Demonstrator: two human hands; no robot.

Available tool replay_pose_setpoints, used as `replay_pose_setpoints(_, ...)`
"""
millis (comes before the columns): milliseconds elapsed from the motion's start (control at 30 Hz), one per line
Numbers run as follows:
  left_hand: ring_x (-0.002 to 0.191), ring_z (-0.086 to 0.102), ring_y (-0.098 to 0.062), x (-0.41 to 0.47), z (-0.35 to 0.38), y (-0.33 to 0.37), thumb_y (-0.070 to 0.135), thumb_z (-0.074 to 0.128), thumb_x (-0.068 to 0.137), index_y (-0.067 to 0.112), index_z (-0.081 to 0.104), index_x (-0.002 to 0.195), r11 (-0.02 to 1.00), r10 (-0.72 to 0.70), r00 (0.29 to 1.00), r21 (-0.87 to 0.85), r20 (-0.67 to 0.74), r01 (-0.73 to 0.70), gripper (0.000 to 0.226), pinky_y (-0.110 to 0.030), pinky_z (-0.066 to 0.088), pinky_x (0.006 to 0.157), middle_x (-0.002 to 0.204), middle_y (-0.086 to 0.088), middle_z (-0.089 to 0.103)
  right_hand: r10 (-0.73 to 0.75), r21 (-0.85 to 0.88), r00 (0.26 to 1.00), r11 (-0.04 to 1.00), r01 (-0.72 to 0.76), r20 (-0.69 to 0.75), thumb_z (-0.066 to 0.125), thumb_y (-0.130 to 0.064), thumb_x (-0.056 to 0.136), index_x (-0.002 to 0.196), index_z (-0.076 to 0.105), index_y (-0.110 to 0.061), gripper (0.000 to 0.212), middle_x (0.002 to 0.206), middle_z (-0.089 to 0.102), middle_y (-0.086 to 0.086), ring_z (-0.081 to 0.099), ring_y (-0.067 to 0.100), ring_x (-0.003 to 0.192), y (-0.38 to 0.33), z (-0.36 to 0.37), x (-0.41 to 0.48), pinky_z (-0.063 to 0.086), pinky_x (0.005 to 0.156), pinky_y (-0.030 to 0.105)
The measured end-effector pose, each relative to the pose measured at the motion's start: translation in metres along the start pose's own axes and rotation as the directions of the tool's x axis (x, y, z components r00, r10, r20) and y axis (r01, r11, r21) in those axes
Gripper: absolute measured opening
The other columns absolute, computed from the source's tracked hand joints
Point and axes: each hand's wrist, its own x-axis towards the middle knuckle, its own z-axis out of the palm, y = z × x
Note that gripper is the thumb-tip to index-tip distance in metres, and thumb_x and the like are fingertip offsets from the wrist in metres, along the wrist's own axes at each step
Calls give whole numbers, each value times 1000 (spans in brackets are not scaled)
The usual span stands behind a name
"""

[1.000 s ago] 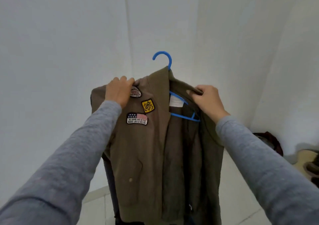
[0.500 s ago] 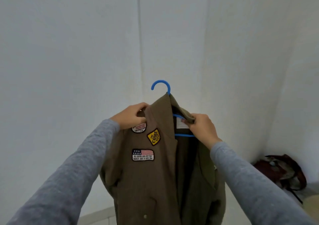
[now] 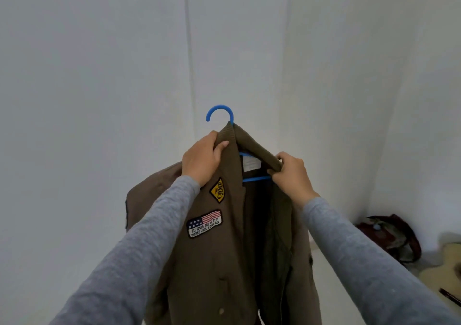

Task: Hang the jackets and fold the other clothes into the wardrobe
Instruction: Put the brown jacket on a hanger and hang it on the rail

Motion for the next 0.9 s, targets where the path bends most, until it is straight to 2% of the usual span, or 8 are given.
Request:
replay_pose_setpoints(200,65,53,-18,5,9,6,41,45,95,17,51,86,1000,-2,987,-25,-162,-3,26,-28,33,57,71,4,56,-211,40,955,977,207,208,51,-51,90,80,62,-20,34,72,61,-5,58,11,71,18,3,-27,50,68,38)
replay_pose_setpoints(267,64,53,-18,4,7,2,39,49,94,17,53,86,998,-7,982,-62,-188,-5,24,-28,32,58,68,5,56,-252,128,968,960,248,14,48,-41,95,77,62,-14,35,74,61,-1,55,15,75,22,2,-27,48,73,42)
replay_pose_setpoints(367,61,51,-19,4,4,-1,36,54,92,18,54,85,993,-14,970,-116,-244,-14,20,-29,37,68,61,8,53,-27,190,957,978,85,-289,55,-27,92,101,61,-16,15,99,59,-3,51,15,97,32,0,-13,45,88,39)
replay_pose_setpoints(467,60,47,-15,1,5,-4,38,56,91,20,54,85,985,-64,967,-174,-247,21,18,-30,39,73,57,15,47,227,189,971,959,-210,-73,58,-39,89,120,51,-14,40,116,52,0,49,17,110,47,5,-6,41,99,39)
replay_pose_setpoints(567,63,55,-21,-3,4,-15,48,52,86,27,52,83,974,-95,965,-225,-245,38,21,-34,46,69,58,16,50,288,226,956,929,-294,59,54,-27,94,101,59,-6,23,97,60,4,56,22,94,55,17,-17,43,77,27)
replay_pose_setpoints(633,65,57,-23,-6,3,-21,49,50,86,27,53,82,972,-108,964,-228,-243,52,22,-35,47,66,60,14,52,244,219,969,943,-249,47,48,-18,96,84,59,-5,20,80,57,4,53,22,81,58,19,-22,37,60,25)
replay_pose_setpoints(700,66,58,-21,-10,0,-24,48,51,86,24,55,83,972,-101,964,-229,-246,44,24,-34,47,64,63,10,56,202,196,978,959,-207,43,43,-13,97,76,53,-7,24,72,53,2,48,20,73,59,18,-23,36,57,26)
replay_pose_setpoints(900,58,55,-19,-19,-11,-32,45,51,89,17,55,81,978,-49,982,-210,-182,10,29,-34,45,58,61,-3,58,159,158,964,979,-126,-213,39,-11,96,74,42,-14,23,83,50,6,47,23,83,35,2,0,38,79,40)
